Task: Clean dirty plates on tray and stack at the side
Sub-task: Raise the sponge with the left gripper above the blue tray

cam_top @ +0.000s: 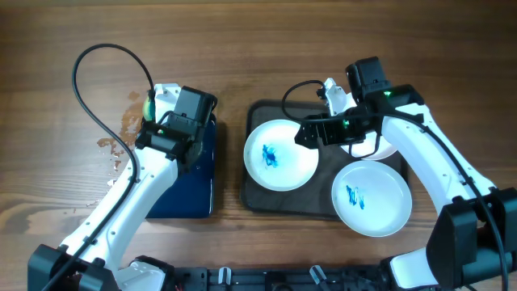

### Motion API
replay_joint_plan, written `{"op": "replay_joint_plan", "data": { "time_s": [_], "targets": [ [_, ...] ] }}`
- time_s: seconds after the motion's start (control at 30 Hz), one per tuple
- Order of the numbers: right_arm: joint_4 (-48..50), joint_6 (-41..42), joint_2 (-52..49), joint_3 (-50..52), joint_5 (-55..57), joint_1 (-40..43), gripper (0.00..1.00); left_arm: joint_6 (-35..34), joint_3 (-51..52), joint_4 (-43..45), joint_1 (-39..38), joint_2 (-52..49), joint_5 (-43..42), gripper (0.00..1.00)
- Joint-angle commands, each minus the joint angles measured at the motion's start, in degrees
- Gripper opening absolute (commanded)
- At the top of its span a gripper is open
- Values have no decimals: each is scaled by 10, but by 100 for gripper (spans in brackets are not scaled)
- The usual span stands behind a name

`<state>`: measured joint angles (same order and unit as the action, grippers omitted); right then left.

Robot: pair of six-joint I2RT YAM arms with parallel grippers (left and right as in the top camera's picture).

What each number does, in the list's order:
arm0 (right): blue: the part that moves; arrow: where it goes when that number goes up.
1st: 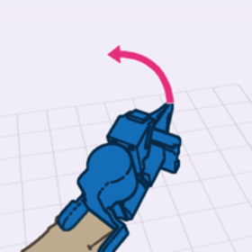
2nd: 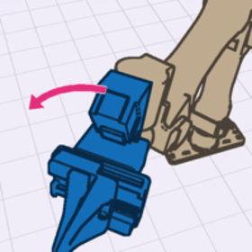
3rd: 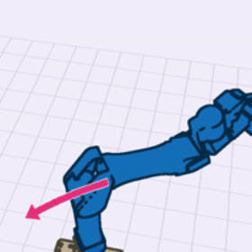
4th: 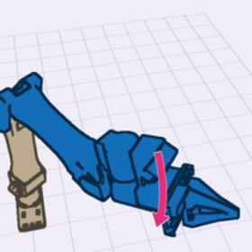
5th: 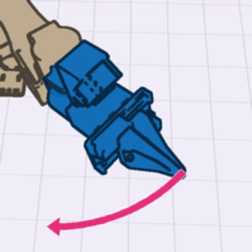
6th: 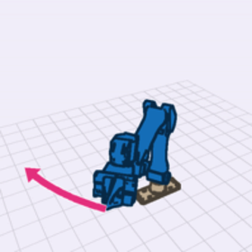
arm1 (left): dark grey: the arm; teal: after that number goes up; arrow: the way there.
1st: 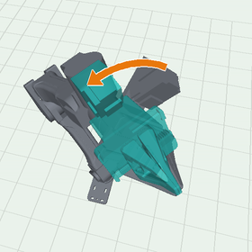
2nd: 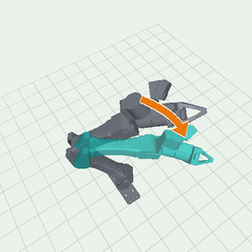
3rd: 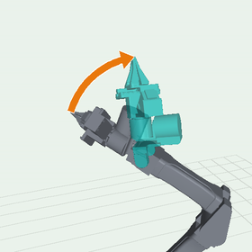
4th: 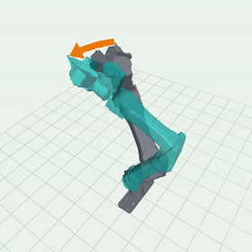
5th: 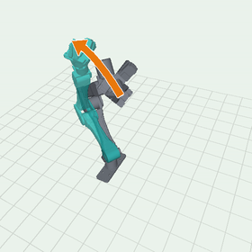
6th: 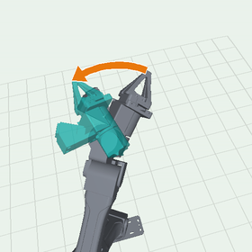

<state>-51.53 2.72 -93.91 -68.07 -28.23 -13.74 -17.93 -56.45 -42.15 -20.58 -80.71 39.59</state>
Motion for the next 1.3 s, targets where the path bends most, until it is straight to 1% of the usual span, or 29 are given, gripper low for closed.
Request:
{"op": "replay_joint_plan", "data": {
  "time_s": [0.0,0.2,1.1,1.23,1.27],
  "targets": [
    [3,2,-4,-8,4,-2,100,-10,0,2,-2,11,21,4],
    [3,3,-4,-8,4,-2,100,-21,0,2,-2,11,21,4],
    [5,3,-4,-8,4,-2,100,-21,0,2,-2,11,21,4],
    [40,21,-4,33,3,-2,100,-21,0,2,-2,11,21,4],
    [56,46,-4,49,3,-2,100,-21,0,2,-2,11,21,4]
  ]
}}
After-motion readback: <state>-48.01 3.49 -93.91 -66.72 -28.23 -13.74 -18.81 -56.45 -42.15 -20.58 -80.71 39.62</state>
